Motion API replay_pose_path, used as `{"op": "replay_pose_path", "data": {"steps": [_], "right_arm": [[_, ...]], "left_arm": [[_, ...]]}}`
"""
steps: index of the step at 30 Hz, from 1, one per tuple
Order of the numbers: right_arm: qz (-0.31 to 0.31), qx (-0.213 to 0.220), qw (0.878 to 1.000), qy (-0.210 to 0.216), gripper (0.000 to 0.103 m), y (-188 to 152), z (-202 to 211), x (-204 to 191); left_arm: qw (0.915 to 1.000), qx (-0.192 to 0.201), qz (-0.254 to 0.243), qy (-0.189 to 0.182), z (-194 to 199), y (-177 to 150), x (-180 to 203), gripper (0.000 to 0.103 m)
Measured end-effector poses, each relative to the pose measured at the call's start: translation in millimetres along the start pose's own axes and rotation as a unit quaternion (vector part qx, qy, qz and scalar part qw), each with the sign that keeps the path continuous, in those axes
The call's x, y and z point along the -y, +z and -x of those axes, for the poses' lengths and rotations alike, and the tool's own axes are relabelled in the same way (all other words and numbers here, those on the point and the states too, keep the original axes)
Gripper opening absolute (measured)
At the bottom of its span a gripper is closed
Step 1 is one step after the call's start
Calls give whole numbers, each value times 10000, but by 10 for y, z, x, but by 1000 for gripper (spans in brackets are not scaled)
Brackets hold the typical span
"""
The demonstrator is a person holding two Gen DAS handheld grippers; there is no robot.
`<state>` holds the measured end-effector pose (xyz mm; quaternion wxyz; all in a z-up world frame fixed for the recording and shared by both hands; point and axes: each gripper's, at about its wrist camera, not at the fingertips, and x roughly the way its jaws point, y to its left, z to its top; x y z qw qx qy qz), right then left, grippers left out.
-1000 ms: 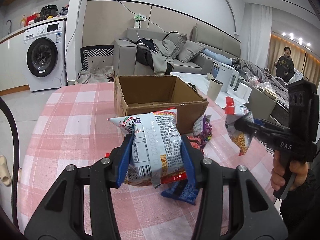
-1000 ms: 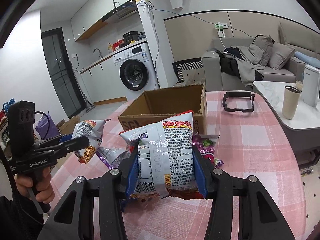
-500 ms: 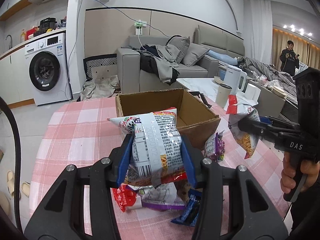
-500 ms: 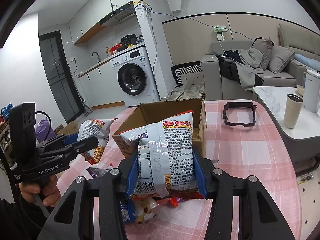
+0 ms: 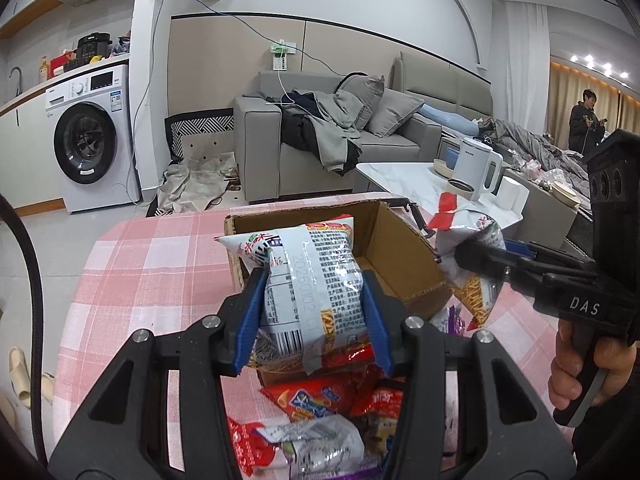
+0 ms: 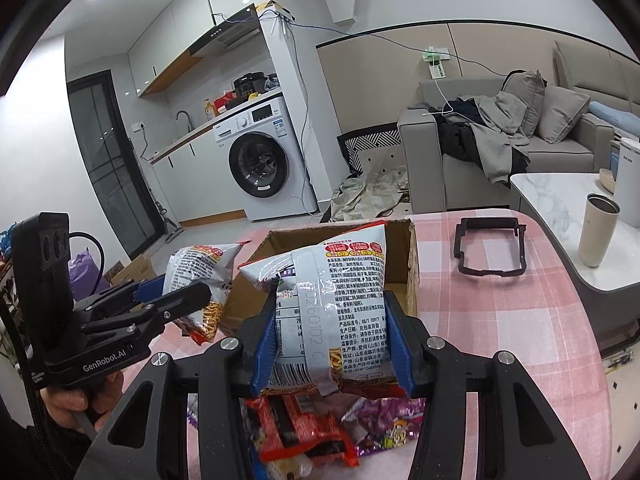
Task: Organize snacks
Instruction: 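Lift the white snack bag with the left gripper and carry it into the box, then open the left gripper to drop the white bag in the box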
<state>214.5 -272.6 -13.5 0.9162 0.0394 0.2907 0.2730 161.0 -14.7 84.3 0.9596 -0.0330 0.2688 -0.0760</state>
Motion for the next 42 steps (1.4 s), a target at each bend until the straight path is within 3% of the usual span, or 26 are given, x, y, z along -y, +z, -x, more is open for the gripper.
{"op": "replay_pose_path", "data": {"steps": [17,29,31,33,35,37,40,42], "right_arm": [[-66,-184,9997,-143,49,258,-733,98],[68,-426,9984,-361,52,211,-863,102],[103,-305,9992,-255,56,223,-765,86],[125,-146,9997,-149,84,236,-605,78],[98,4,9998,-166,97,250,-446,80],[110,37,9999,-106,99,246,-284,65],[113,58,9999,-98,103,192,-83,55],[79,138,9999,-23,103,120,81,60]], "left_arm": [[9989,-412,105,182,-878,261,-77,44],[9988,-460,84,121,-1010,216,-67,45],[9991,-418,30,66,-923,190,-59,51],[9995,-296,4,78,-796,165,-61,70],[9998,-164,-5,71,-639,142,-56,84],[10000,-72,-60,35,-506,125,-32,85],[9998,-7,-79,201,-268,61,-8,102],[9997,97,-40,220,-77,11,-11,102]]}}
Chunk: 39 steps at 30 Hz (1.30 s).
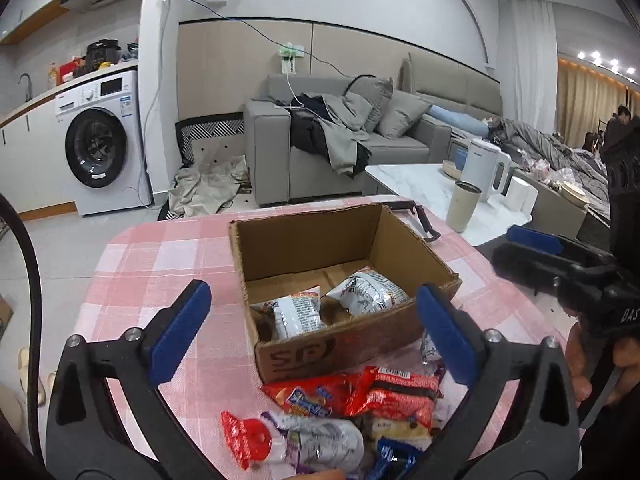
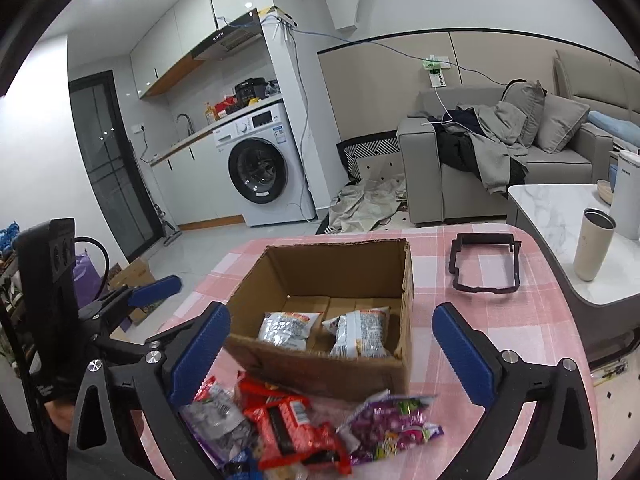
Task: Organize snacks
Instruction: 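Open the left gripper to drop the white bag in the box, then reach the right gripper to the purple grape candy bag and close on it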
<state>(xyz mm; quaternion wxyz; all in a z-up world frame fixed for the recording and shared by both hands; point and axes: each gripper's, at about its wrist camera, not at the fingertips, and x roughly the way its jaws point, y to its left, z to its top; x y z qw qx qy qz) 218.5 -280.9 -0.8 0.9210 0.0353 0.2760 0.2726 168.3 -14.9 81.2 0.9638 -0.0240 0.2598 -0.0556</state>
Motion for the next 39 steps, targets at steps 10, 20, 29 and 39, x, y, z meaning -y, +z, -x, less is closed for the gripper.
{"op": "replay_pose_path", "data": {"steps": [10,20,29,39], "right_arm": [[-23,-71,10000,-24,103,-370,411,-16],[103,-422,9990,-121,103,-791,320,-108],[101,-695,9969,-368,103,-850,161,30],[73,-1032,9931,-552,103,-942,-41,183]], "left_arm": [[9998,-171,103,78,589,-531,-198,102],[9988,-451,74,165,741,-1151,-271,102],[9968,-797,-11,50,480,-1192,-89,102],[9956,-927,155,-31,285,-1208,-96,102]]}}
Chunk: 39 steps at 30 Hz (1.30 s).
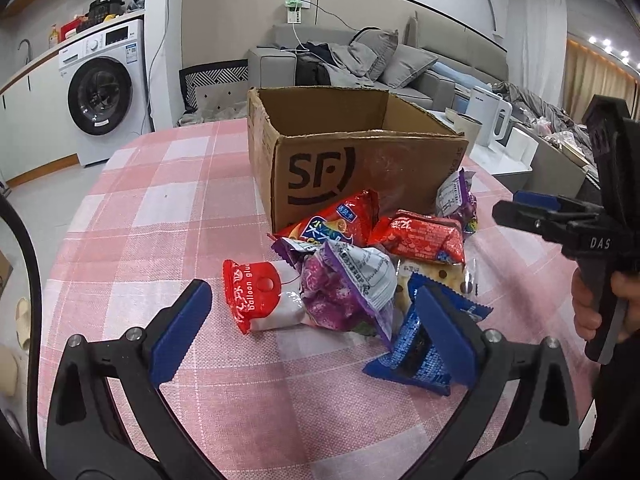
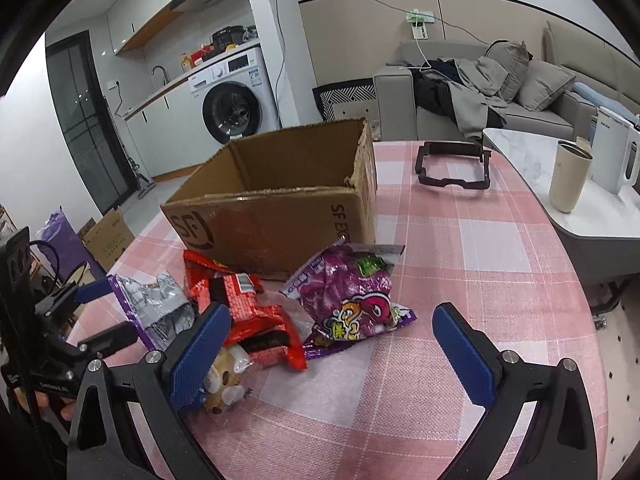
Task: Organize snacks
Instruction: 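Reach the right gripper to the purple grape candy bag and close on it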
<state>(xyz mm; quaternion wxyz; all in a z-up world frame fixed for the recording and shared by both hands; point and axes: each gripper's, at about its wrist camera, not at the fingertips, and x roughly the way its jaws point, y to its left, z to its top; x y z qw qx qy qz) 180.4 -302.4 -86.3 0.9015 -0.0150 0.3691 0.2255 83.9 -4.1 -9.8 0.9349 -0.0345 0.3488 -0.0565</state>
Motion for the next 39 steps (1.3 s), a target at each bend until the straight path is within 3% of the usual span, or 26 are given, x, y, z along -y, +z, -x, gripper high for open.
{"op": "replay_pose_path", "data": {"steps": [13,16,18,35,39], "right_arm": [[-233,-343,9986,-318,103,-43,-332,262],[-302,-478,9975,-429,103,-56,-459,307],[-340,-526,9971,-425,102,-64,-520,330],[-129,-512,9973,-513,101,11,-679,263],[-12,-536,9977,-421,95,7,-715,218]], "left_arm": [[9994,-340,-58,-19,-318,64,-6,83],[9990,-434,-81,-111,-390,65,8,72],[9986,-481,-68,-224,-436,71,15,50],[9987,-378,-36,-349,-381,-12,9,46],[9987,-376,-52,-342,-352,-36,23,46]]}}
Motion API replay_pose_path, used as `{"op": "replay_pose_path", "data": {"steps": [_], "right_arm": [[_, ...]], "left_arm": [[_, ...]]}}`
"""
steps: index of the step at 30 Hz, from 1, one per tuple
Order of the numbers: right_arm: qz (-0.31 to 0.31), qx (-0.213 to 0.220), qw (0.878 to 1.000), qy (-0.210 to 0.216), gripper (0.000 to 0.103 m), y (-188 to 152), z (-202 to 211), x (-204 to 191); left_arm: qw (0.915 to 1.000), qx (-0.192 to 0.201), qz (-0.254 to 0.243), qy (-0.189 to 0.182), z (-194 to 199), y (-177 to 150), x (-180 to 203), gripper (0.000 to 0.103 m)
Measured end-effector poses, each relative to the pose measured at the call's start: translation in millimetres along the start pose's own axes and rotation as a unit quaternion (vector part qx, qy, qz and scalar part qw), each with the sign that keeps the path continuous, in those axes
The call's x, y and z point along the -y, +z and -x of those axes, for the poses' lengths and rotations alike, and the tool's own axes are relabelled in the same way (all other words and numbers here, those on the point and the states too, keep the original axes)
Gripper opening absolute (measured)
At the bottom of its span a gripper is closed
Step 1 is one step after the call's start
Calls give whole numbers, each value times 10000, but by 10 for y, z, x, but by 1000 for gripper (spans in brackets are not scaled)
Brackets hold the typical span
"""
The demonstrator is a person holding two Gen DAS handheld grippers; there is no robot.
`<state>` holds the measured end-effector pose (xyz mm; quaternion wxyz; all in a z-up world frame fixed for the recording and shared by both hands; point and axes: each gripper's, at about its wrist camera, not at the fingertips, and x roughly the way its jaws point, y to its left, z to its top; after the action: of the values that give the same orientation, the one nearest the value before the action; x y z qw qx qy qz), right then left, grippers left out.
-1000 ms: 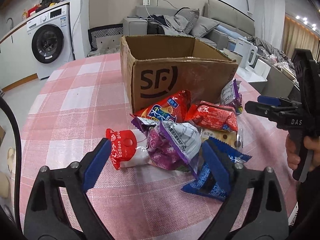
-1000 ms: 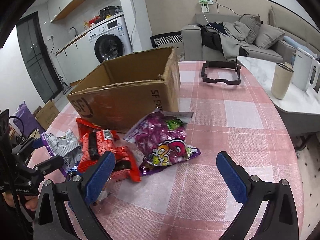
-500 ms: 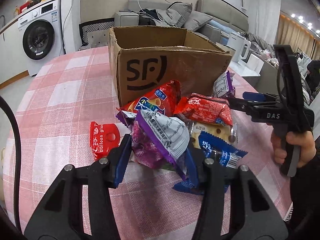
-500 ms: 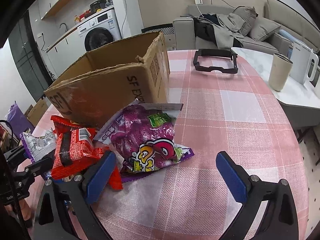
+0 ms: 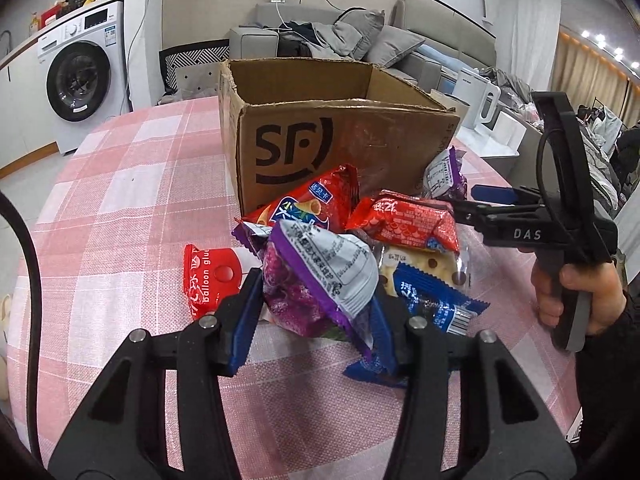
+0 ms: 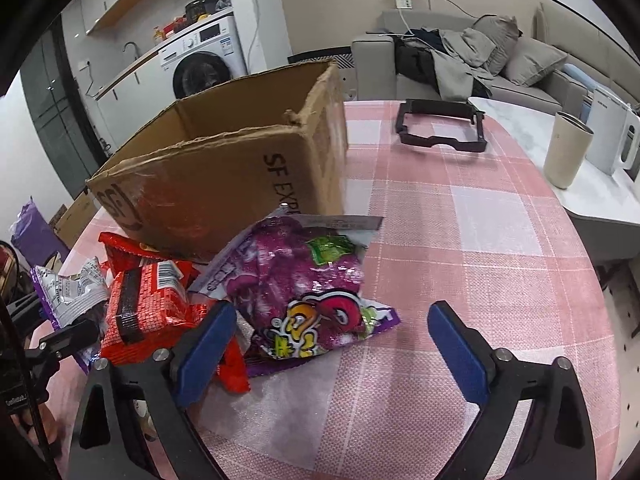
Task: Organize snacks
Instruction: 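Reach the right gripper to the purple grape candy bag and close on it, then grasp the purple-and-white snack bag with the left gripper while the right gripper lifts the grape bag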
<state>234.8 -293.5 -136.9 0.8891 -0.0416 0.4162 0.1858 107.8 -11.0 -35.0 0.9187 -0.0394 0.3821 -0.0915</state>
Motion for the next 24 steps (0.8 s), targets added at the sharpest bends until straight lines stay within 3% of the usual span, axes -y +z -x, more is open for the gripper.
{"op": "replay_pose_path", "data": {"steps": [8,15,24], "right_arm": [[102,-41,9998,150,74,-23,-28,-50],[122,14,9997,197,63,-35,-6,-47],[67,135,9995,278,58,-88,105,-28]], "left_arm": [[10000,-22,-21,-33,0,-1,18,46],[10000,3,-46,-35,3,-4,12,46],[10000,30,-36,-62,24,-7,-3,47]]}}
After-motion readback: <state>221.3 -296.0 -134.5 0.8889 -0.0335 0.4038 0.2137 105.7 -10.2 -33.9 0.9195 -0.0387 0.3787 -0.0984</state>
